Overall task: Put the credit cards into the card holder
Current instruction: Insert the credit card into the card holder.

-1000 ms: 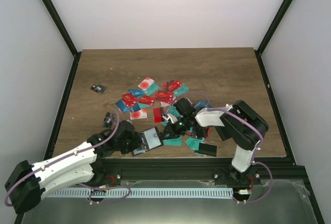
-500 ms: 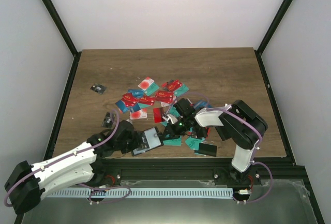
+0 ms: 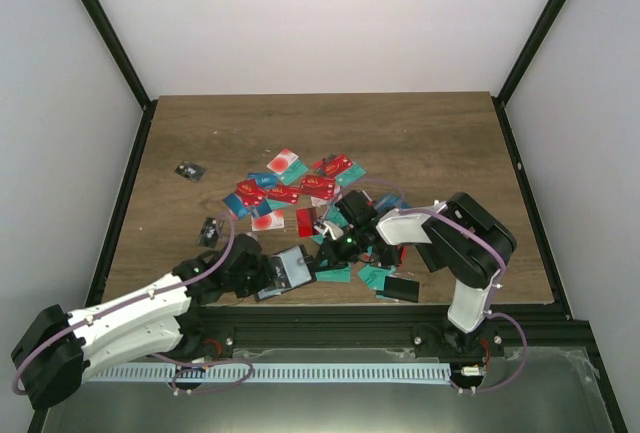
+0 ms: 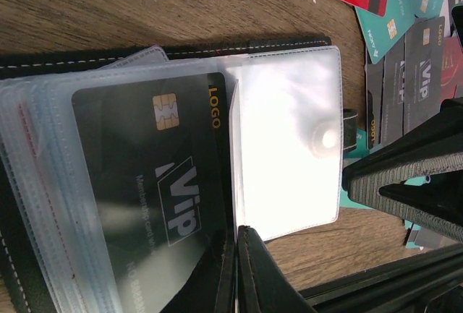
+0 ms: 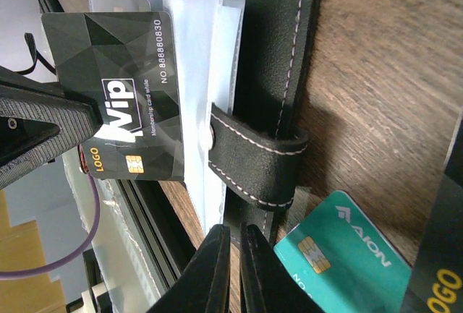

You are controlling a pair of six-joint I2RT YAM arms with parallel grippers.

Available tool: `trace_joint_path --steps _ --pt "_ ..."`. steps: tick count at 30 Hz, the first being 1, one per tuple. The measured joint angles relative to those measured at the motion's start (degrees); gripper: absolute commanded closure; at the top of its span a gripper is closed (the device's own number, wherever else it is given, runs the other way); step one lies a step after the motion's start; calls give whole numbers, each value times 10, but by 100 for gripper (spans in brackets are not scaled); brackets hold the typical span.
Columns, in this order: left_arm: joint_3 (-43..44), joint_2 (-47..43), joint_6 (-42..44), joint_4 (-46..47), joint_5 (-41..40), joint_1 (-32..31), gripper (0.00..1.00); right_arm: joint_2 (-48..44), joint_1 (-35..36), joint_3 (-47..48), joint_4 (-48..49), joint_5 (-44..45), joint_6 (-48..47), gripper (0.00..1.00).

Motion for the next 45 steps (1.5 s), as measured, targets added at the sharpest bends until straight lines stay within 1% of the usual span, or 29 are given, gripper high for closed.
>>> trace_joint_path --steps 11,17,21,24,28,34,37,45 --pt "-32 -12 0 43 3 0 96 8 0 0 0 -7 0 91" --pt "-65 -61 0 59 3 0 96 8 0 1 -6 -19 3 85" --pt "-80 -104 -1 50 1 0 96 5 0 1 -4 -38 13 78" --pt "-82 -120 -3 37 -1 0 96 4 1 5 5 -52 24 75" --pt "-82 -121 -6 24 -5 0 96 5 3 13 10 -58 31 73" --pt "-82 -118 -11 20 -12 0 96 26 14 16 12 -50 32 73" --pt "-82 -110 -12 25 -12 0 96 42 21 21 12 -49 34 74" --pt "-87 -95 -6 50 -10 0 96 63 32 41 12 -42 43 97"
